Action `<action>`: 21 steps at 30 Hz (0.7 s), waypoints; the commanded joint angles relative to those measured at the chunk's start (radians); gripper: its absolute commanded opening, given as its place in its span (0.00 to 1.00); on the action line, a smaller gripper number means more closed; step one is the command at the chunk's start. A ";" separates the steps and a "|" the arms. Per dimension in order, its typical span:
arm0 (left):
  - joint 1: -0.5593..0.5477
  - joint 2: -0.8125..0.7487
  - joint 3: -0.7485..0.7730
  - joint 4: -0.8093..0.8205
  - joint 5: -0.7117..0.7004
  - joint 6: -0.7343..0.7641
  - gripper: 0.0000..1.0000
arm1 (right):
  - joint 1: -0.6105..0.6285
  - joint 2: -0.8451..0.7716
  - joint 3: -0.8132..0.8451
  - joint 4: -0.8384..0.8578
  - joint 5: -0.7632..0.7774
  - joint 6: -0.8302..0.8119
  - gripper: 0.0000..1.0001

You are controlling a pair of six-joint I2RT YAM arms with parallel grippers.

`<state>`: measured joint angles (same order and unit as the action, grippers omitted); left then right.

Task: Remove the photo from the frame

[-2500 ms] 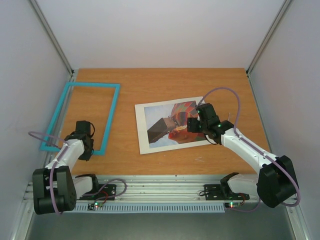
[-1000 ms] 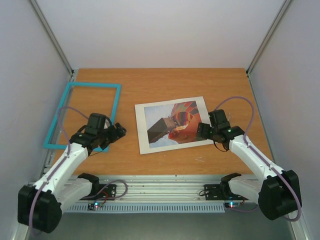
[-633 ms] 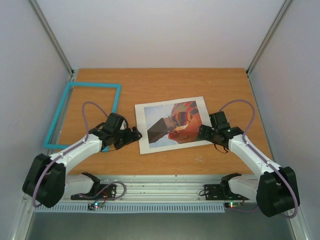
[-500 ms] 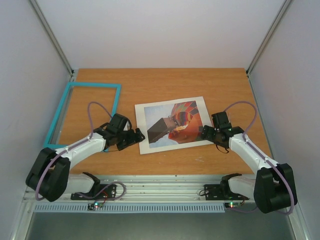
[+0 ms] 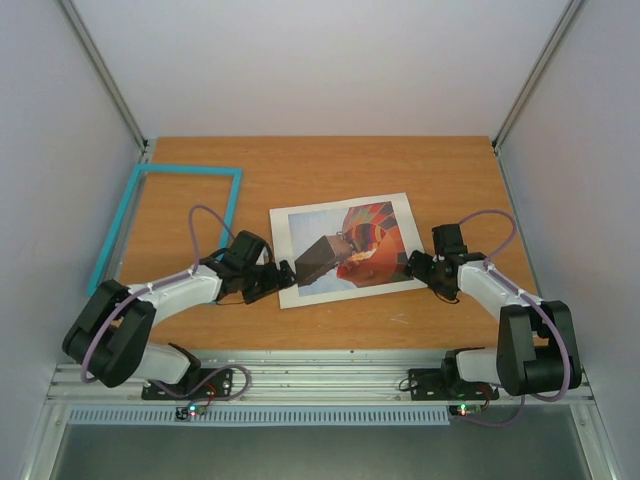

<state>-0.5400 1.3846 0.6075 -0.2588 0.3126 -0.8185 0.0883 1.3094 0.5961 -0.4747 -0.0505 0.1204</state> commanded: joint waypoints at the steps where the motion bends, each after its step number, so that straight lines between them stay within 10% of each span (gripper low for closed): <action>1: -0.022 0.026 -0.022 0.063 0.005 -0.022 0.98 | -0.007 0.018 -0.008 0.056 -0.076 -0.002 0.98; 21: -0.058 -0.012 -0.010 -0.007 -0.075 -0.023 0.98 | -0.007 -0.078 -0.006 0.062 -0.198 -0.038 0.98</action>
<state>-0.5915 1.3991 0.6056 -0.2070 0.2939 -0.8589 0.0856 1.2587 0.5953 -0.4328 -0.1894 0.0994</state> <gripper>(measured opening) 0.978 0.985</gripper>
